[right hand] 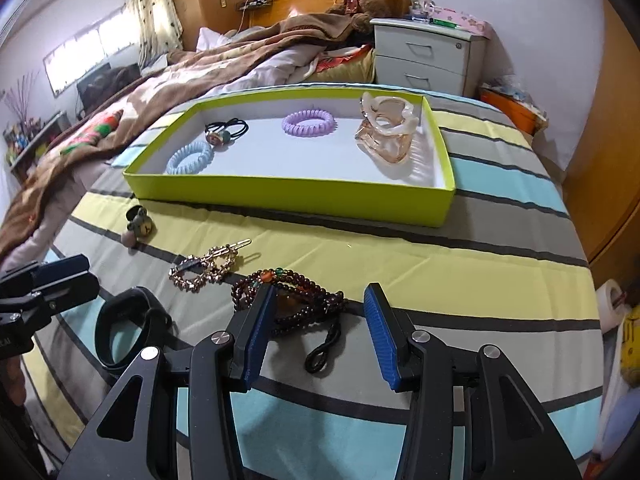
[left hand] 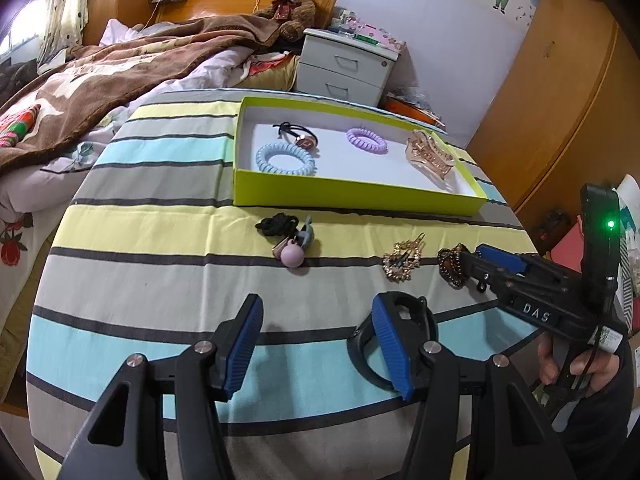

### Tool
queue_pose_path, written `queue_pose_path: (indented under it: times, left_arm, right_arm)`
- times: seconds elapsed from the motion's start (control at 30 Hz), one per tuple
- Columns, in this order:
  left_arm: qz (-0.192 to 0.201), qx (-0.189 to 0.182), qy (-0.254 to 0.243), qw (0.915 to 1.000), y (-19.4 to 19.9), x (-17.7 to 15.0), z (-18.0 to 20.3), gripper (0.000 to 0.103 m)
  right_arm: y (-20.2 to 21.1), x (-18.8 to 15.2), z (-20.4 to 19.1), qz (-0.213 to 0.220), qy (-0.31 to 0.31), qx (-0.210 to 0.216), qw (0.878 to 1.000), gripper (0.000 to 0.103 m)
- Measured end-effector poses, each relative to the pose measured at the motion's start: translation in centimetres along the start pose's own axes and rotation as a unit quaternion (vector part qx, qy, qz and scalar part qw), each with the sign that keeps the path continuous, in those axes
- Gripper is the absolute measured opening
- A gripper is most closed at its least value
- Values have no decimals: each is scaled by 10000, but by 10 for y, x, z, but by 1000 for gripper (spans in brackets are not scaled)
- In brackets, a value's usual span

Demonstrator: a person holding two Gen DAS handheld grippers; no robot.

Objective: Organize jewelry
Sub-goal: 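Withdraw both tools from the box toward the remaining jewelry, then grasp brown beaded bracelet with right tool while left tool grasps black watch band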

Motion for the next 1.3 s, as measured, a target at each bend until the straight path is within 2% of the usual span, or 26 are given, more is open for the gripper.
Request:
queue_pose_path:
  times: [0.17,0.2,0.23,0.27,0.5,1.03,1.3]
  left_arm:
    - [-46,6,50,10000,-1,-3,-3,59]
    - [-55,4,50,10000,-2,-4,-3,59]
    - [-63,9,45,10000,-2,-4,-2,59]
    - [-62,1,35,10000,-2,-4,-2,59]
    - [-97,-25,15,9999,-3,-6,1,59]
    - [-383,106,-416,9983,-20,-11,24,59]
    - [-414,516,-793,9947,-32,-8,34,59]
  right_arm:
    - [3,-3,-1,5,-4,-58,10000,46]
    - [3,-4,-1,4,-17,-96,10000,42]
    - [4,-3,-1,12,-12,-104,9999,32]
    - [4,-4,-2,14,7,-144,9999,28]
    - [8,-6,3,50,-149,-156,9998,20]
    - [42,-12,26,581,-640,-85,9962,18]
    - [53,-17,27,698,-671,-33,9953,18]
Point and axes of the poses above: each gripper's, at about its wrist camera, not at the fingertips, and y roughly against the way its jaws point, z to its right, x to its top, the point moved 1 cm from there along -y, roughly the way its jaws point, and after that the axes turned 11 degrees about -x, right-handed, at the moved point
